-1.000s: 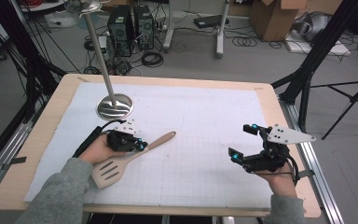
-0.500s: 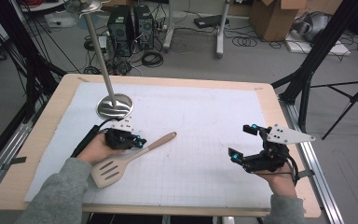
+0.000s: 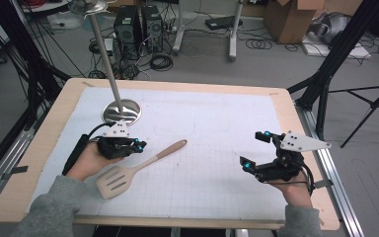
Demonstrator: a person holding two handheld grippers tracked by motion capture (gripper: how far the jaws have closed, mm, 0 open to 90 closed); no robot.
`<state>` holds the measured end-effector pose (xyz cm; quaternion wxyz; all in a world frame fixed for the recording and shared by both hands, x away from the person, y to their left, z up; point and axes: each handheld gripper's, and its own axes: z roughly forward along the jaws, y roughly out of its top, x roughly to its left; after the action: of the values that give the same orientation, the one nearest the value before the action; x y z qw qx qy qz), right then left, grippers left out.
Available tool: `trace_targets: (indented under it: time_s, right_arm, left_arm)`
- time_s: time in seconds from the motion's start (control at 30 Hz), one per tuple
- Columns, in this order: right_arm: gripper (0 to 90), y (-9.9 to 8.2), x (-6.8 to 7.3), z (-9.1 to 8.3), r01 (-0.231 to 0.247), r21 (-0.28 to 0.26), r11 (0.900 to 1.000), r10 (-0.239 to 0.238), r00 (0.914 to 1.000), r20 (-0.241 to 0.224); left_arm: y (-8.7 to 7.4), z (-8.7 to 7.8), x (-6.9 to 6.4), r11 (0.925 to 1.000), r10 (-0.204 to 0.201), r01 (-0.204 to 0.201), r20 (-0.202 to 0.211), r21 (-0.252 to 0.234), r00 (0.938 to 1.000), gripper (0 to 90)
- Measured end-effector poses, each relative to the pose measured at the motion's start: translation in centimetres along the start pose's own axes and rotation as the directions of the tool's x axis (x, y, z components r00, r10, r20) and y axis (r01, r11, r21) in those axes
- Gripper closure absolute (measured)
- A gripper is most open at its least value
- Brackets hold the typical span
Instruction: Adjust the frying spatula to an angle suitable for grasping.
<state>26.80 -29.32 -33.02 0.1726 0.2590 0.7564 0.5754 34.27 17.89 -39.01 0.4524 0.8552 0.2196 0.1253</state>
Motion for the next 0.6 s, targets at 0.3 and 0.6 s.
trace_targets:
  time_s: [0.3, 0.6]
  right_arm:
    - [2.3, 0.1, -0.1, 0.5, 0.004, -0.005, 1.0000, -0.004, 0.9999, -0.016]
    - [2.4, 0.1, -0.3, 1.1, -0.008, -0.003, 1.0000, 0.008, 0.9994, -0.033]
  left_arm:
    - [0.1, -0.9, -1.3, 0.9985, -0.044, 0.044, 0.001, -0.032, 0.9990, 61.8]
    - [-1.0, -2.2, -1.7, 0.9959, -0.042, 0.045, 0.039, -0.079, 0.9984, 18.9]
